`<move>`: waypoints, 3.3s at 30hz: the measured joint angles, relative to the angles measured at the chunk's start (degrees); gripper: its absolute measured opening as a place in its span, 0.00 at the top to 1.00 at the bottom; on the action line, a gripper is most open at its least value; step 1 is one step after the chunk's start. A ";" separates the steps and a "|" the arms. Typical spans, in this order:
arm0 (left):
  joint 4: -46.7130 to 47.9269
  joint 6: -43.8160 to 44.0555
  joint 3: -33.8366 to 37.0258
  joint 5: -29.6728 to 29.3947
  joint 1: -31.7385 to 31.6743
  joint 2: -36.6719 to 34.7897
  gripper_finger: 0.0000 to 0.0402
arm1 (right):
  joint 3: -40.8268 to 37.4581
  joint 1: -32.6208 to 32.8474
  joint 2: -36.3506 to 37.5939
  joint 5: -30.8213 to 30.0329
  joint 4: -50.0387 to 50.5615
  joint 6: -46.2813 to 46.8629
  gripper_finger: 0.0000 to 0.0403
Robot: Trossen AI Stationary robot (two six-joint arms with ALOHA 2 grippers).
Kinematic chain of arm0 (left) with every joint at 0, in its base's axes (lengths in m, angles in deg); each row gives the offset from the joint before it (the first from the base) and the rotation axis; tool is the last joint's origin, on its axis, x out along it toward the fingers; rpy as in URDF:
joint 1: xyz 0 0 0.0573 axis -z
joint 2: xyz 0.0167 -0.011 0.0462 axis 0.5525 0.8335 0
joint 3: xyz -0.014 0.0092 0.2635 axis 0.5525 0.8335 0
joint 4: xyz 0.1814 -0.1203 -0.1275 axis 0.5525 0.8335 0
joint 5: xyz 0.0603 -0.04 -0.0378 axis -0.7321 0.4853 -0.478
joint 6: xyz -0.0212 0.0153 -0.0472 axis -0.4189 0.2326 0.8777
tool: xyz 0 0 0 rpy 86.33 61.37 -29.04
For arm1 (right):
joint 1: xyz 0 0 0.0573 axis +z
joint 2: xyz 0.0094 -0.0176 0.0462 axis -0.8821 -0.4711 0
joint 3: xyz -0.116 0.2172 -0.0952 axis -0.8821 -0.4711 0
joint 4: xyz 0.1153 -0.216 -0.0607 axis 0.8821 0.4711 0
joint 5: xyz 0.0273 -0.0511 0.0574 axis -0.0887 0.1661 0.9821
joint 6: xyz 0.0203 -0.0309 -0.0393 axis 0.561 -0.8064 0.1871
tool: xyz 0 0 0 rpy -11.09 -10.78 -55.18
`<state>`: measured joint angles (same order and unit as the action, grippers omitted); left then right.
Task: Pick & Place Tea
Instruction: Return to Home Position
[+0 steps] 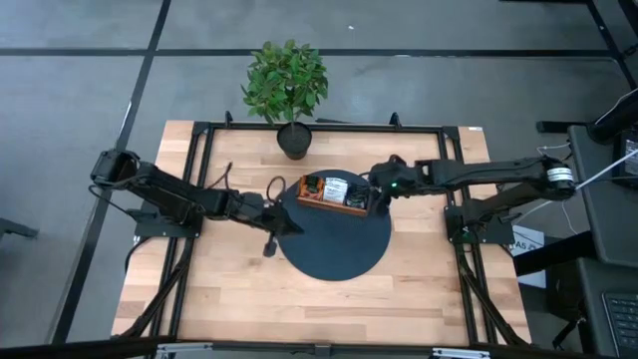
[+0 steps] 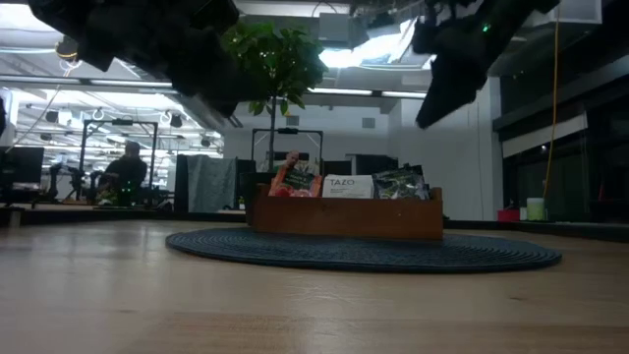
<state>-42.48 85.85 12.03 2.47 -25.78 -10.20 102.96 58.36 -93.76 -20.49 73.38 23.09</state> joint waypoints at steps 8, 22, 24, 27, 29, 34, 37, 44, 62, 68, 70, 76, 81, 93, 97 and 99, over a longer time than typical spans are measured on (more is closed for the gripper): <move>8.83 -4.56 0.00 9.56 -11.77 -11.33 1.00 | -2.91 0.02 10.67 -2.13 -2.01 -3.93 0.84; 2.86 -5.67 16.29 18.64 -26.99 -34.03 1.00 | -28.20 -0.83 30.49 -5.00 -27.25 -9.75 0.98; 2.45 -5.25 18.28 18.71 -28.64 -37.66 0.99 | -29.53 -1.39 32.87 -3.84 -28.00 -10.38 0.98; 2.38 -4.26 21.69 18.75 -30.20 -43.09 0.99 | -33.22 -1.71 36.92 -2.52 -31.81 -10.45 0.99; 2.40 -3.43 23.71 18.82 -30.83 -46.58 1.00 | -36.17 -1.89 39.71 -2.50 -34.90 -10.52 0.99; 2.61 -2.74 26.79 18.22 -30.91 -55.29 0.99 | -39.82 -2.62 45.48 -2.54 -36.33 -10.62 0.99; 2.79 -3.93 28.45 17.79 -30.93 -59.80 1.00 | -40.77 -3.06 48.65 -2.63 -36.02 -12.16 0.99; 9.67 -3.75 29.75 16.36 -31.00 -68.38 1.00 | -45.68 -3.89 56.48 -2.97 -35.59 -12.67 0.98; 13.75 -5.73 29.75 9.69 -33.25 -71.91 0.99 | -48.95 -4.94 72.20 0.42 -27.43 -16.59 0.98; 13.62 -4.79 29.75 9.73 -33.18 -71.91 0.99 | -48.95 -4.94 72.50 4.32 -27.71 -16.56 0.98; 13.51 -4.77 29.75 9.77 -33.14 -71.89 0.98 | -48.97 -4.94 72.51 6.36 -27.80 -16.42 0.98; 13.40 -3.57 29.75 9.81 -32.38 -71.89 0.99 | -53.71 -4.94 72.32 11.95 -36.34 -18.26 0.98; 13.56 -1.12 29.75 9.83 -31.25 -71.89 0.99 | -53.16 -4.96 72.52 6.93 -36.84 -21.24 0.98; 13.38 -1.16 29.75 9.83 -30.98 -71.89 0.98 | -53.37 -4.98 72.28 3.44 -36.92 -13.38 0.98; 13.37 -1.17 29.75 9.83 -30.98 -71.89 0.98 | -53.37 -4.98 72.27 3.41 -36.92 -12.08 0.98; 13.37 -1.18 29.75 9.83 -30.98 -71.89 0.97 | -53.37 -4.98 72.26 3.41 -36.92 -12.03 0.98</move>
<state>-29.10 84.67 41.78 12.30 -56.76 -82.09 49.59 53.38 -21.50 -17.08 36.47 11.07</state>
